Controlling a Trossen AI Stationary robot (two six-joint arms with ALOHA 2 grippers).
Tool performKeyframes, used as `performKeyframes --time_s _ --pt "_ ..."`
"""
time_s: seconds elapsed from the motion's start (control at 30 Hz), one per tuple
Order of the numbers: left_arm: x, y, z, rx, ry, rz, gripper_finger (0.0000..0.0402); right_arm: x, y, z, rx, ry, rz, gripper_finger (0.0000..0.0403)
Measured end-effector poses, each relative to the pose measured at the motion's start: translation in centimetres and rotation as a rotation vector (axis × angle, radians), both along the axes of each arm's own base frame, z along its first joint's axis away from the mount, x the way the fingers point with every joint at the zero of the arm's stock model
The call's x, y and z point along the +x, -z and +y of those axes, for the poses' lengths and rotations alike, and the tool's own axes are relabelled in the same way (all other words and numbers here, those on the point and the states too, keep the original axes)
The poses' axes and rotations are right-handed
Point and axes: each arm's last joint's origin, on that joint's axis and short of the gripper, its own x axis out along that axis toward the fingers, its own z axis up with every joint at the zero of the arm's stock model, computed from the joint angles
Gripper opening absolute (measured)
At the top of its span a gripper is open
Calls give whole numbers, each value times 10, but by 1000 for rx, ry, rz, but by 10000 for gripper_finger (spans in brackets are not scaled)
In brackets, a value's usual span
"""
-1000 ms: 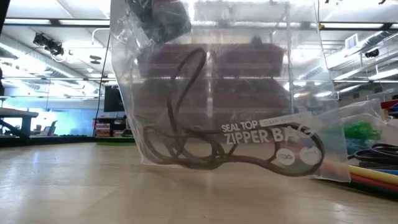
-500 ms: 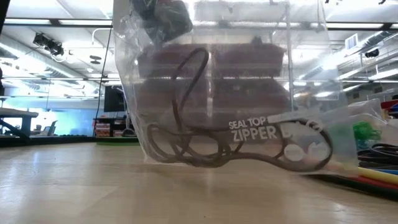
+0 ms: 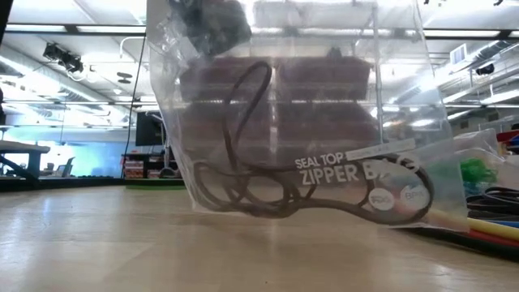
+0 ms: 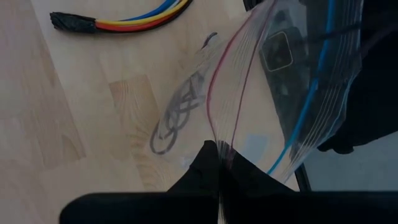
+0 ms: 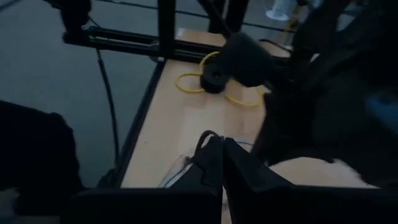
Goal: Sort rubber bands
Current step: Put the black rubber band into the transparent zip bag
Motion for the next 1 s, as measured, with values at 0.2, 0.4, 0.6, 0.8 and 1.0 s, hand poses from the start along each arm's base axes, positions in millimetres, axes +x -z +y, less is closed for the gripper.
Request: performKeyframes --time_s 0.2,0.4,0.6,0.8,1.0 --pt "0 0 0 0 1 -1 1 6 17 -4 26 -92 -33 0" --pt "0 0 0 0 1 -2 1 9 28 -11 65 -107 -4 0" --pt "0 0 0 -1 1 -6 1 13 39 -19 148 -97 11 0" --pt "0 0 0 -1 1 -6 1 16 43 -24 236 -98 41 8" --pt "0 0 0 -1 1 -5 1 17 39 -21 297 -149 16 41"
